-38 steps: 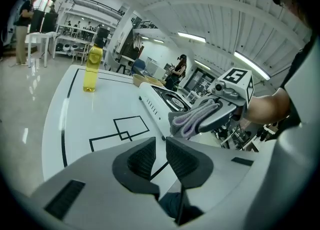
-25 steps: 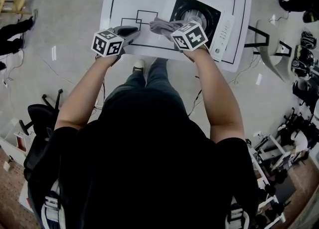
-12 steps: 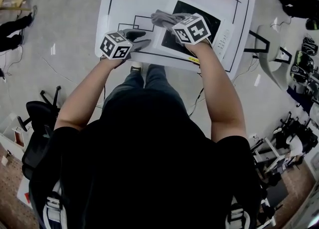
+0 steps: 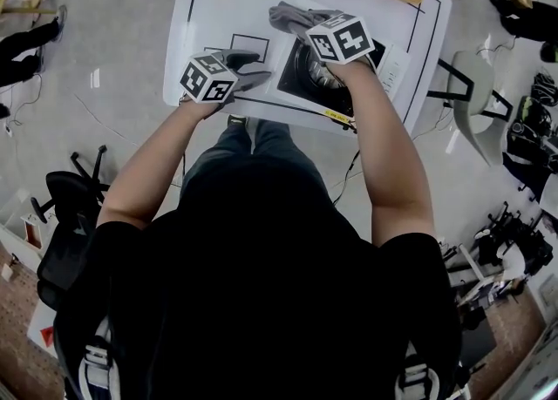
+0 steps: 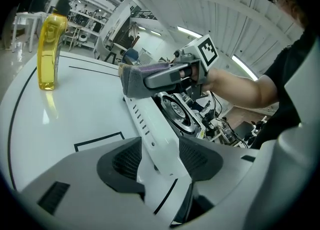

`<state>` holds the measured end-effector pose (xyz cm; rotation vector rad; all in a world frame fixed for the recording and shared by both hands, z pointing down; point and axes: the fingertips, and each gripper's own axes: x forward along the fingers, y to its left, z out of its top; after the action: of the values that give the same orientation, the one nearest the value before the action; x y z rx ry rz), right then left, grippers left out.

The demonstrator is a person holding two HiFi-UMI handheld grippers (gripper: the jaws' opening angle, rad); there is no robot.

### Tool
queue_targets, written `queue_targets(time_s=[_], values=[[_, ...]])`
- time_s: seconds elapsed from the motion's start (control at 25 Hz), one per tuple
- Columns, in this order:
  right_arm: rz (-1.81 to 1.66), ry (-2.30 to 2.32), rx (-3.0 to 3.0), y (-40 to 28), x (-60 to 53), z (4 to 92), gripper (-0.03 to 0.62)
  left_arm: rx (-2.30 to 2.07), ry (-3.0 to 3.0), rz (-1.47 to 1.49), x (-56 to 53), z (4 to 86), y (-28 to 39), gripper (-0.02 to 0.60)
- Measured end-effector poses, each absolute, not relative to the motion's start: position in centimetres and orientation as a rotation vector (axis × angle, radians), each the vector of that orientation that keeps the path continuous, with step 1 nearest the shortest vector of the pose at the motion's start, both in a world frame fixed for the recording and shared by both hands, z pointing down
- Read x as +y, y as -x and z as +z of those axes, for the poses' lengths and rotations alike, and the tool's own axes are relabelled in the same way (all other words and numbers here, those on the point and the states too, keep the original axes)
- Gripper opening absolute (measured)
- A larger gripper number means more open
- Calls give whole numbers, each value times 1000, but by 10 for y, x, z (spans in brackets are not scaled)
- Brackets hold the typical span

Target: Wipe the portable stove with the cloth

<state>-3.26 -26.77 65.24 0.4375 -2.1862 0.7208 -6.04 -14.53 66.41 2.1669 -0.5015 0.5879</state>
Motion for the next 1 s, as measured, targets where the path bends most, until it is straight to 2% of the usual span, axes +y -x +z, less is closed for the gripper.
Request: queue_targets(time_s=[0.44,1.0], values=[[852,-547,-2215,13,-321,651,114,-502,-2117,586,-157,674,41,268],[1003,-713,-2149,-63,-339,652,114,-483,-2093,599,-164,677,33,284]])
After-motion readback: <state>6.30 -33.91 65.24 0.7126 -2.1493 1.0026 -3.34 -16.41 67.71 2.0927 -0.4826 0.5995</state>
